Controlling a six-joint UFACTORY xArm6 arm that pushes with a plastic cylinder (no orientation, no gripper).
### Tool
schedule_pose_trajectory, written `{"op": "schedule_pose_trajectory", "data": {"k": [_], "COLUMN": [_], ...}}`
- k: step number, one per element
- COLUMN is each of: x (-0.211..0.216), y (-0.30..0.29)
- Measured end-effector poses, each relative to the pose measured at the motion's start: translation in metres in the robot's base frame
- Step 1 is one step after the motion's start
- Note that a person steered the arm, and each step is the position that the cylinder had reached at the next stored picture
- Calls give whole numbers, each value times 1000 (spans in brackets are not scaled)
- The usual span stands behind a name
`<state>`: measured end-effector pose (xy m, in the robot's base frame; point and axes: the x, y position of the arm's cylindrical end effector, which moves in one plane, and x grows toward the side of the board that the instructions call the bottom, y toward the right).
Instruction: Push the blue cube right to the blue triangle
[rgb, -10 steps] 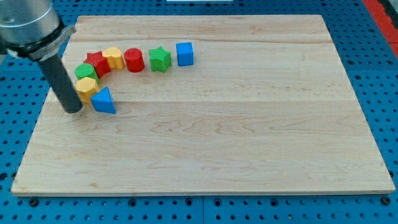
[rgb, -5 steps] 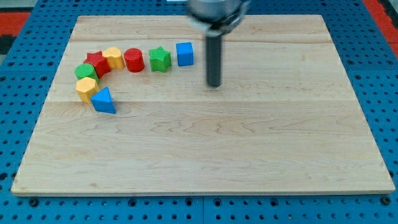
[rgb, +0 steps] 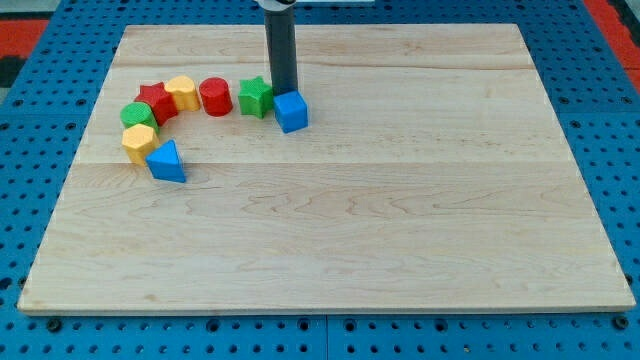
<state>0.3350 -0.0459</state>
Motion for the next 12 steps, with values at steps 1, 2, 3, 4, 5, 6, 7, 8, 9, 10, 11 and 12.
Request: {"op": "schedule_pose_trajectory", "data": {"k": [1,2,3,4,5,6,7,8,9,10,11,12], "x": [13,44,61,61,61,64,65,65,69,89,104,105], "y": [7,7,7,6,5,6,8,8,8,15,16,66]}}
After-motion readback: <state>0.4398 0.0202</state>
